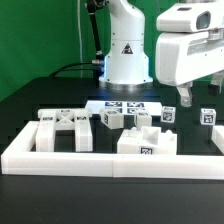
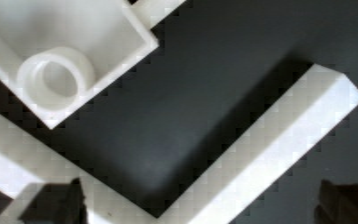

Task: Assemble chair

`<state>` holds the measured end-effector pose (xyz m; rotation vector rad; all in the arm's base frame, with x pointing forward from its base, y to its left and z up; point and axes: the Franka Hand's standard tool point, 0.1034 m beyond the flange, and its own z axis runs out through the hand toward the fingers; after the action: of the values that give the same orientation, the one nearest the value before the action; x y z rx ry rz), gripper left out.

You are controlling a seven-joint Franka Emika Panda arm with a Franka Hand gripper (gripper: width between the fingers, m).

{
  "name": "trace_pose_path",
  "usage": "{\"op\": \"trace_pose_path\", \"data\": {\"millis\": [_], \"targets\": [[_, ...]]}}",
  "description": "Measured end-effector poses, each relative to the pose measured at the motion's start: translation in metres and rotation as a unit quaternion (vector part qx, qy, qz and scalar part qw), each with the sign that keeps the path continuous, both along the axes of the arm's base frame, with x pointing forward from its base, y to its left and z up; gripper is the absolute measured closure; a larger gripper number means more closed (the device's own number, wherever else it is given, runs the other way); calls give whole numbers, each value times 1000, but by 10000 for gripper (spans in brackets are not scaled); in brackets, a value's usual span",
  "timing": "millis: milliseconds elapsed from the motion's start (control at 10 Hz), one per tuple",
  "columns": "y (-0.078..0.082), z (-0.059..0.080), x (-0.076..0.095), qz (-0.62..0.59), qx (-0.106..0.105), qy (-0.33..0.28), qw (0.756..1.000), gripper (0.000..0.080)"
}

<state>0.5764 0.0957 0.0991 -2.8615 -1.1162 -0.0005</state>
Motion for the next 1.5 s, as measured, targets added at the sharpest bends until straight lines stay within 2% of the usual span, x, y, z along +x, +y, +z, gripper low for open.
{"op": "trace_pose_path", "data": {"millis": [700,900,1000,1500], "targets": [[-3,-1,-1,-13,-1,2,1000,150],[-26,-12,-4,-88,-8,7,996,150],[-32,-14,-3,-105,-10,5,994,150],[-27,-15,-4,-263,-11,16,965,150]]}}
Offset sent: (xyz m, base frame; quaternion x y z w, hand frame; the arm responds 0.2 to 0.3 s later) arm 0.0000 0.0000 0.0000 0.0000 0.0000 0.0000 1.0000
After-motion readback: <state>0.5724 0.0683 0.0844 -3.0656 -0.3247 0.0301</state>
